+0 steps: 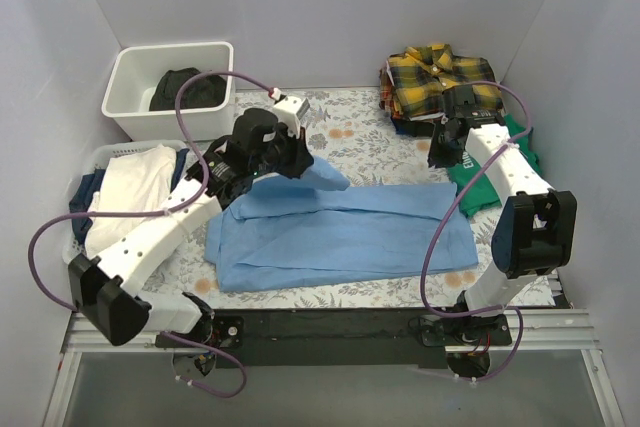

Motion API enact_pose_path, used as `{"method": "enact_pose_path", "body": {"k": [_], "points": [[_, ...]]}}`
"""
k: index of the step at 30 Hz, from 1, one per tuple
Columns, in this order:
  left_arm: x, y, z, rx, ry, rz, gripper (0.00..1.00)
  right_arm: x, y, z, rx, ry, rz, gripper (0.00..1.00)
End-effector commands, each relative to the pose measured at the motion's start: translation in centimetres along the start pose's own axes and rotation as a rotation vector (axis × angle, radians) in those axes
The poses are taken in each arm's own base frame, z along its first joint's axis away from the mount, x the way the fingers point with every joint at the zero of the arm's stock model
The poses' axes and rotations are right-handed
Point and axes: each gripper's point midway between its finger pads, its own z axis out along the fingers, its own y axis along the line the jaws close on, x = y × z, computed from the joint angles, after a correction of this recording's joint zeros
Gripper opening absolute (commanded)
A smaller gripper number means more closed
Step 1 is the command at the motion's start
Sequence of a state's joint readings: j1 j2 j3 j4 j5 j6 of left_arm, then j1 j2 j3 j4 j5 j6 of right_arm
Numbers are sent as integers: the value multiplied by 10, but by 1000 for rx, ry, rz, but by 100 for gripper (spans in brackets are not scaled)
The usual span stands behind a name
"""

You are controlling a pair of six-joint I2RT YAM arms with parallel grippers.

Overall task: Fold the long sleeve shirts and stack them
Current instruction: Fold the shirt

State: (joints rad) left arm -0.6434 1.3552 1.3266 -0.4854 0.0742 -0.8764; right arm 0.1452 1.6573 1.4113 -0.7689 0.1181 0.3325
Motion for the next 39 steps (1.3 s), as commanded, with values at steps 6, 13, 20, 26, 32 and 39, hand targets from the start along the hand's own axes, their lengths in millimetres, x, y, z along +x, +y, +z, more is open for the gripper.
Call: {"method": "enact_pose_path", "body": {"k": [6,13,20,26,32,39], "points": [[53,-43,-47,188,80,-64,0,0,57,-23,-294,5,-130,27],[166,-54,-49,192,394,-80,22,19,104,-24,-380,40,-257,27],[75,-7,-87,-100,-50,-180,71,37,151,-29,-403,31,-416,27],[65,53,-92,-476,-114,-225,77,78,204,-26,-464,82,-587,33],[107,81,-68,-610,64,-352,75,139,253,-38,-543,119,-806,50],[126,128,-69,-711,106,-513,72,183,282,-42,-669,138,-899,66]]}}
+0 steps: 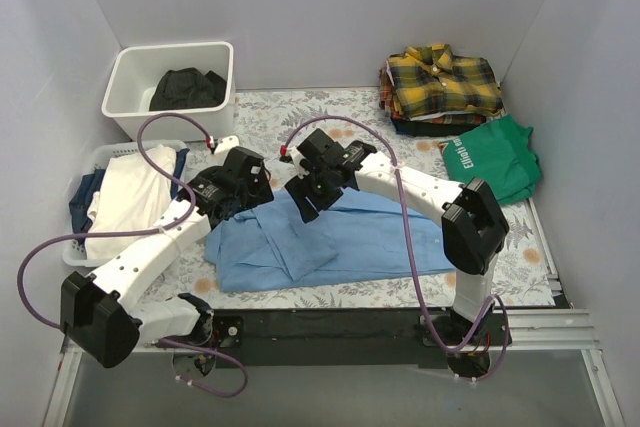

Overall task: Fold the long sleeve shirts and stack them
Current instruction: Fold the shirt

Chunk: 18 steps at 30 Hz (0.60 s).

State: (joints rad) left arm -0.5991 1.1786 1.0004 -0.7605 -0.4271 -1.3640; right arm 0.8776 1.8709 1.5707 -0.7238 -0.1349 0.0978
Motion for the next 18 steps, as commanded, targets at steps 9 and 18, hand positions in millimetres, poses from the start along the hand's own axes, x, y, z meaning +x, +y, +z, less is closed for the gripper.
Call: {"method": "enact_pose_path", "body": {"k": [9,18], "points": [[-18,38,2,-89,0,-167,72,-8,20,44,-119,-8,-81,69],[-27,51,2,-99,-1,-184,72,1,21,71,-125,47,-84,60]]}}
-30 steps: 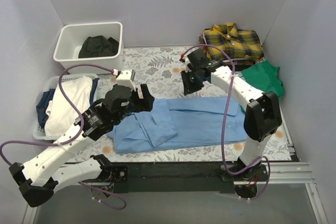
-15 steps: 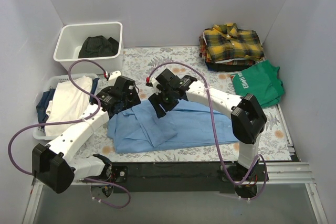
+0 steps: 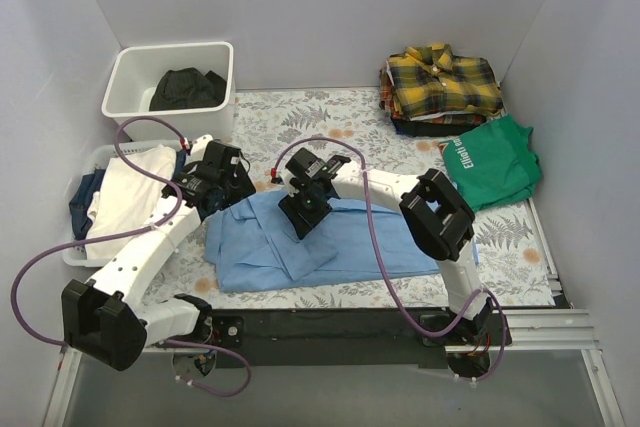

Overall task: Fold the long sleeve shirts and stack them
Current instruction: Fold the shirt

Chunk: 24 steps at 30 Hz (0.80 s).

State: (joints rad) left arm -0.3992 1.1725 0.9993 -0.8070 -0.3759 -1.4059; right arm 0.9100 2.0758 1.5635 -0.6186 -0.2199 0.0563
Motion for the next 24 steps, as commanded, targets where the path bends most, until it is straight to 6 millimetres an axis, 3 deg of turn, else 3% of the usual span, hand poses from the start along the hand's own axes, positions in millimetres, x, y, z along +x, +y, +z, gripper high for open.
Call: {"method": "enact_pose_path", "body": {"k": [1,6,12,16,17,19,20,22,24], "points": [[-12,4,-10,19,-23,-13,72,-24,14,-8,-34,-67,-49,58],[-15,5,-6,23,-17,-13,72,-25,24,-14,-51,-79,-59,42],[-15,7,-1,26,-9,-7,72,-27,31,-34,-49,-115,-49,1],[-11,5,3,41,5,7,72,-29,29,-58,0,-165,-39,1],[-8,4,5,48,16,12,72,-34,28,-77,36,-211,-40,1],[-5,1,9,62,27,29,72,-30,23,-93,86,-244,-21,1],[-5,-1,12,71,27,32,72,-35,20,-116,135,-309,-21,1],[-2,-3,16,75,36,45,72,-26,10,-129,204,-339,-2,1],[-3,-7,19,92,36,52,72,-27,2,-158,280,-426,2,1]]}}
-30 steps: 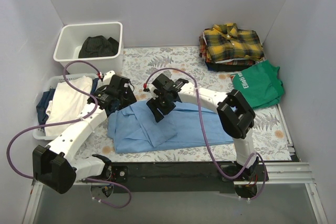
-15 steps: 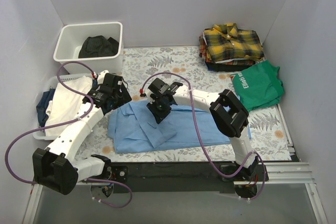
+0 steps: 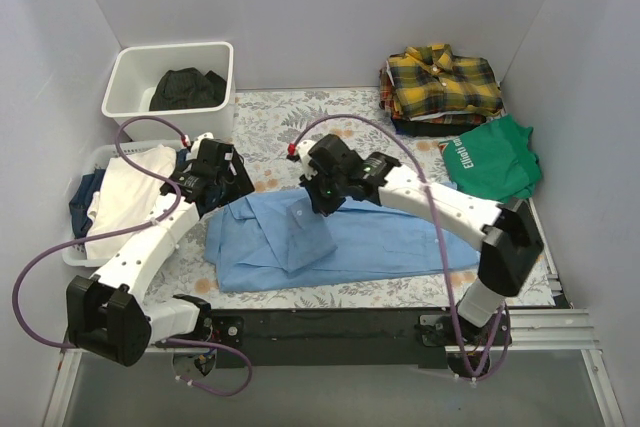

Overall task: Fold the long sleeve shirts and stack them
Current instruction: Fold the shirt

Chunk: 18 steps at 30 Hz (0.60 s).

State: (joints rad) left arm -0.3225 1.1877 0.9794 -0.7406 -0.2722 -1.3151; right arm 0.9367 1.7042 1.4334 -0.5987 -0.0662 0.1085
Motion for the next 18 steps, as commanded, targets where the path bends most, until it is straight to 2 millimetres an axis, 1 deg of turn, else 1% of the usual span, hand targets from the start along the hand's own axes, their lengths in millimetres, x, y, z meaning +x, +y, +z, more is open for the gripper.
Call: {"method": "enact_pose_path", "body": {"k": [1,2,3,4,5,7,8,9,10,11,13,15,18], "points": [[2,-9,10,44,11,36,72,-11,-28,-48,192,-162,18,1],[0,-12,12,52,6,36,72,-17,-32,-68,227,-225,24,1],[-1,-13,13,56,6,38,72,-21,-33,-77,235,-267,24,1],[-2,-17,16,61,11,49,72,-15,-36,-81,249,-277,32,1],[-5,-20,18,70,6,49,72,-21,-37,-105,266,-349,40,1],[-9,-28,19,92,12,55,72,-31,-35,-129,266,-452,55,1],[-9,-31,22,95,23,58,73,-32,-35,-152,270,-529,61,1],[-9,-33,24,98,30,60,73,-35,-34,-165,267,-574,61,1],[-12,-36,23,101,27,58,73,-42,-32,-179,266,-636,56,1],[-9,-34,26,86,41,55,73,-44,-33,-200,273,-694,63,1],[-8,-34,28,78,48,58,74,-46,-34,-217,286,-736,70,1],[-6,-33,30,76,59,63,74,-48,-36,-241,308,-785,96,1],[-5,-35,32,82,66,66,74,-44,-35,-260,308,-815,117,1]]}}
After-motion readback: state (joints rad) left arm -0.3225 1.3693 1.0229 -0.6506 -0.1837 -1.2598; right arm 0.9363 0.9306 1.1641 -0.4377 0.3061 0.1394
